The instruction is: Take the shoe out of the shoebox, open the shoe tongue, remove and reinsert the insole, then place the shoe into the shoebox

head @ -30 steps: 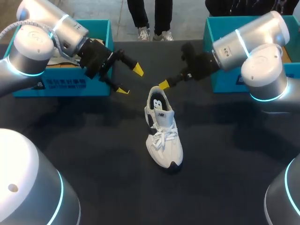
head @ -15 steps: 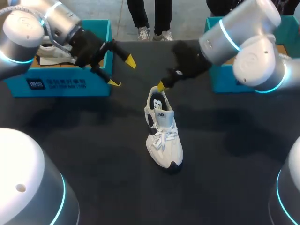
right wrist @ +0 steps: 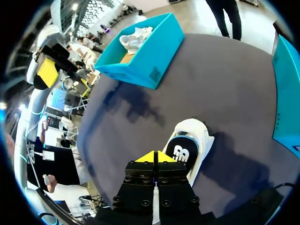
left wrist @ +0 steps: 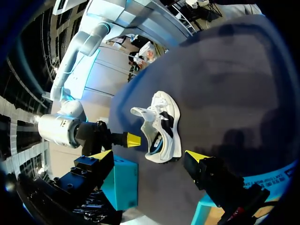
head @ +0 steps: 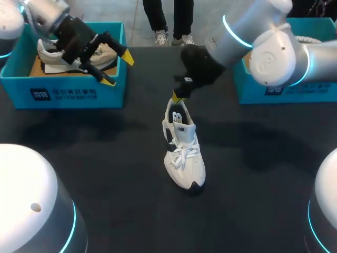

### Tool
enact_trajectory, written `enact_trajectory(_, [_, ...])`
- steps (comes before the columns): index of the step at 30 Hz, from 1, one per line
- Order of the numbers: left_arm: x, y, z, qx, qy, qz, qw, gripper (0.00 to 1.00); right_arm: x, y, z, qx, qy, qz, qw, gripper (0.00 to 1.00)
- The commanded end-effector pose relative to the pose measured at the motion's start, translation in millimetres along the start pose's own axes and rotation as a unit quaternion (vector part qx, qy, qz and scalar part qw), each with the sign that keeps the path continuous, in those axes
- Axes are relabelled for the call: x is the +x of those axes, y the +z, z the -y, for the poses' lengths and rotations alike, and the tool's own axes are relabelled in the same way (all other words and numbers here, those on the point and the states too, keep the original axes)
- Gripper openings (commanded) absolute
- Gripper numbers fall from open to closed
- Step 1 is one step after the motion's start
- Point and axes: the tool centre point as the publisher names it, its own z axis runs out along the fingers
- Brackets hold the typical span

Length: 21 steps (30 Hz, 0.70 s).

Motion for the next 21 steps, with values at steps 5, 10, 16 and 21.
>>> enact_trajectory(5, [1.3, -27.8, 11.1, -0.012, -0.002, -0.010, 1.000, 1.00, 7.8, -2.2, -1.0, 0.011, 0.015, 0.061, 0.998, 0.00])
enact_trajectory(10, [2.9, -39.2, 13.1, -0.021, -0.002, -0.012, 1.000, 1.00, 9.3, -0.7, 3.0, 0.021, 0.029, 0.085, 0.996, 0.00])
enact_trajectory(16, [10.5, -52.7, 10.8, -0.046, -0.011, -0.014, 0.999, 1.00, 8.9, 4.8, 8.8, 0.026, 0.050, 0.111, 0.992, 0.00])
enact_trajectory(21, [17.1, -62.5, 6.0, -0.063, -0.016, -0.019, 0.998, 1.00, 9.1, 9.3, 16.0, 0.031, 0.064, 0.149, 0.986, 0.00])
